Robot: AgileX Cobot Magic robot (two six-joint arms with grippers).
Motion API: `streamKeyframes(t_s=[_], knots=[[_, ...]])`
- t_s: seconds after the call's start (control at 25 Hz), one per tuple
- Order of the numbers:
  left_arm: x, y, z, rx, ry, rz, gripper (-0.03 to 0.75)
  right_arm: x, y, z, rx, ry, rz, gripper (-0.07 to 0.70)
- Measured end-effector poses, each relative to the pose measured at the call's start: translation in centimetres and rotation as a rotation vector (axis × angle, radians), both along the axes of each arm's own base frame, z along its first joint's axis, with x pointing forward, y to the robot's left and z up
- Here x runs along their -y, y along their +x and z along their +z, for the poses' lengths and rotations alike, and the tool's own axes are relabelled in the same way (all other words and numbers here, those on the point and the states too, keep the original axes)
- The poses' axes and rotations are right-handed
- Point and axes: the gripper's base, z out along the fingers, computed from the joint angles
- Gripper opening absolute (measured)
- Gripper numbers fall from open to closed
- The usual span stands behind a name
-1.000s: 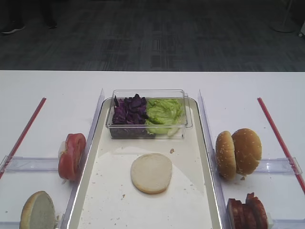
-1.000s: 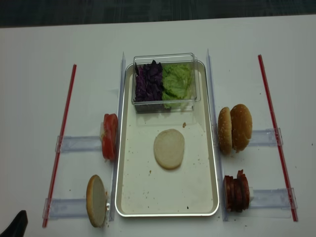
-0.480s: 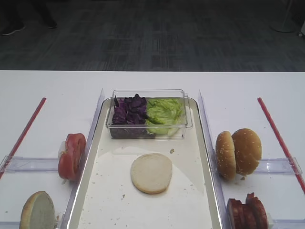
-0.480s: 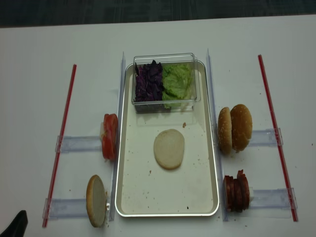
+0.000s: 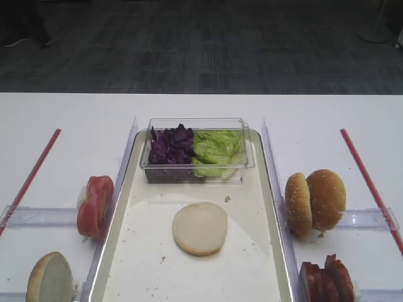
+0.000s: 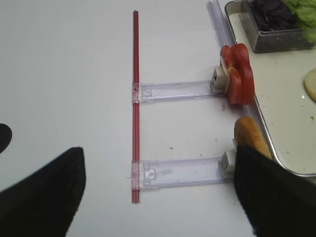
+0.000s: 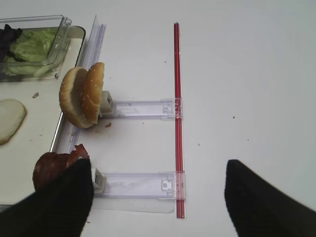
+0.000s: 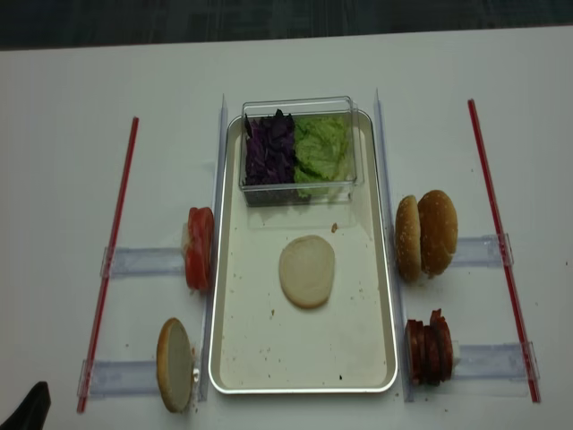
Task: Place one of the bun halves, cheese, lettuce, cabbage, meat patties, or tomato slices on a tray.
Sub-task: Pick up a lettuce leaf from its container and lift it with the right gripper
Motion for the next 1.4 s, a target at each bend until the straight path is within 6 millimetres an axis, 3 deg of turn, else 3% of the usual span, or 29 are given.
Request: streamKeyframes(t_s=[0.48, 0.84, 1.16, 1.4], knots=[[0.0, 0.0, 0.0, 0.000, 0.000, 0.000, 0.565, -0.2, 3.2, -0.2, -0.210, 0.003, -0.013, 0.572], [0.0, 0.0, 0.0, 0.000, 0.000, 0.000, 0.565, -0.4, 6.6, -1.2, -0.466, -0.005, -0.019, 0.572], [0.0, 0.0, 0.0, 0.000, 0.000, 0.000, 0.565, -0.5, 9.2, 0.0, -0.637, -0.021, -0.018, 0.572], [0.0, 0.0, 0.0, 0.000, 0.000, 0.000, 0.565, -0.5, 11.4, -0.3, -0.743, -0.041, -0.022, 0.572]])
